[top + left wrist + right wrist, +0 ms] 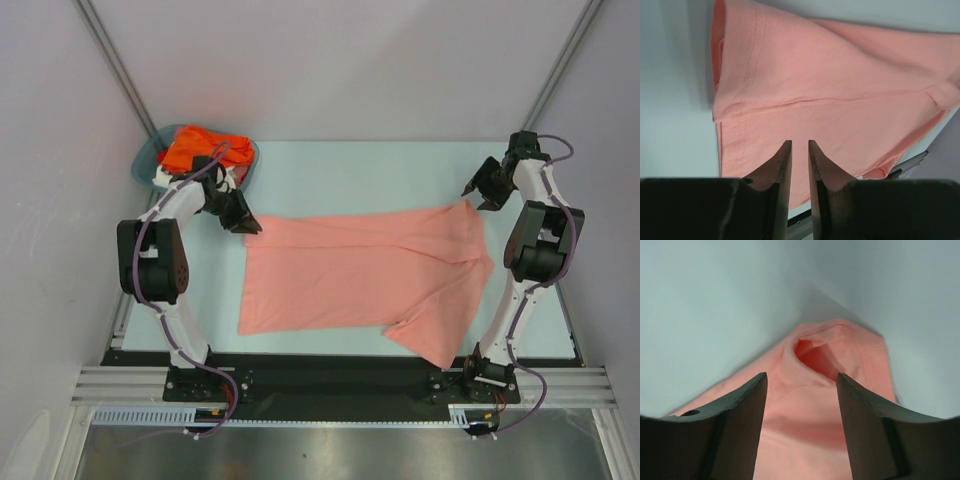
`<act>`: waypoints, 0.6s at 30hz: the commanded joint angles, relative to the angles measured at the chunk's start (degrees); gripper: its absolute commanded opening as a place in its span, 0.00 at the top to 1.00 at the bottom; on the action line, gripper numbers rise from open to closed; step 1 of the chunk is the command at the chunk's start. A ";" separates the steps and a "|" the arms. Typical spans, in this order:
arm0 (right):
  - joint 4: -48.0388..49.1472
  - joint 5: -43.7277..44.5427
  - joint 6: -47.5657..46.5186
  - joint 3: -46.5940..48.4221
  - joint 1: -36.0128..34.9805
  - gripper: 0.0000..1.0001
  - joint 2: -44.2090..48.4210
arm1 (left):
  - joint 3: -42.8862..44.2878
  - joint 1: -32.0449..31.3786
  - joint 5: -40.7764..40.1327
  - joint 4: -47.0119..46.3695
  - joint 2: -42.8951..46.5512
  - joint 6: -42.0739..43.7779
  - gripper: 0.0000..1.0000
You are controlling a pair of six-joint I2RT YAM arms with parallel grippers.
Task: Fold and stack the t-shirts
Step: Fold the tshirt
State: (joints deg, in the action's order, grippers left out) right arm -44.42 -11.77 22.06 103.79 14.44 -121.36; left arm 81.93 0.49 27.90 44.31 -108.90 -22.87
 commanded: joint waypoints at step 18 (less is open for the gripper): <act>6.72 -6.16 12.30 1.07 1.82 0.45 -6.96 | 0.25 -0.05 1.46 -6.52 -7.81 -0.77 0.83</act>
State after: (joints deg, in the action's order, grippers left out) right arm -39.86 -17.04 32.56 103.88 15.40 -127.61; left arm 81.82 0.49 29.10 39.16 -116.40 -23.51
